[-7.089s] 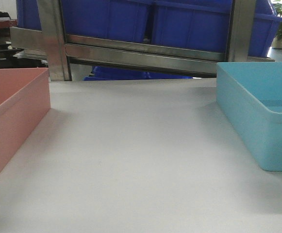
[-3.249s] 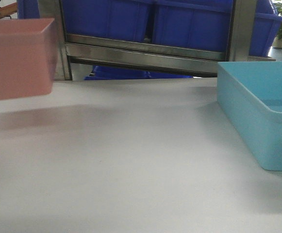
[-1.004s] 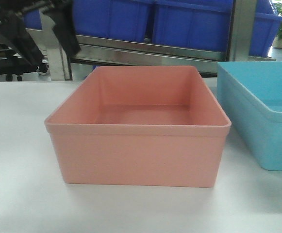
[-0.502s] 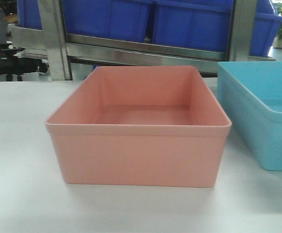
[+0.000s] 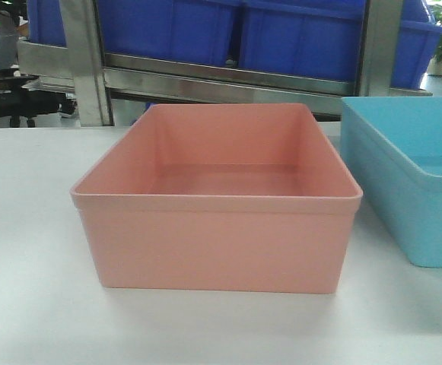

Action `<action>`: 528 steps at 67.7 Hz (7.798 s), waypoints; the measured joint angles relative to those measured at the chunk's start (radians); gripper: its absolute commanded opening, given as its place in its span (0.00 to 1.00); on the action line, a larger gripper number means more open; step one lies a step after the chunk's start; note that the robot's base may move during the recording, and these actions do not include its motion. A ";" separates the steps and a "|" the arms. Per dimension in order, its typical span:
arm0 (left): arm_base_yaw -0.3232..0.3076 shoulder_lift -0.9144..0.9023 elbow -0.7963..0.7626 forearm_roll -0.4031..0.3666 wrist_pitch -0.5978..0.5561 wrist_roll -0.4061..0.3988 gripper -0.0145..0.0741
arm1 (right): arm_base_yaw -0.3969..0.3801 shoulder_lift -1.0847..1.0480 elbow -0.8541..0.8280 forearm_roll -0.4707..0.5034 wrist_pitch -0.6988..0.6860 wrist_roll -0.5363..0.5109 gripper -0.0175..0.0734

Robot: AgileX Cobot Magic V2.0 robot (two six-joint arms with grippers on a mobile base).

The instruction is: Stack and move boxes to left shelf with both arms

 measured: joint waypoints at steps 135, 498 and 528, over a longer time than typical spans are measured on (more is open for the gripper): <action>0.000 0.000 0.001 0.000 -0.007 0.000 0.15 | -0.386 1.561 -0.947 0.138 0.520 -0.409 0.22; 0.000 0.739 -0.755 -0.171 0.378 -0.039 0.73 | 0.360 1.261 -1.013 -0.055 0.659 0.268 0.82; 0.000 1.154 -1.036 -0.171 0.514 -0.103 0.73 | 0.360 1.391 -1.013 -0.025 0.617 0.260 0.82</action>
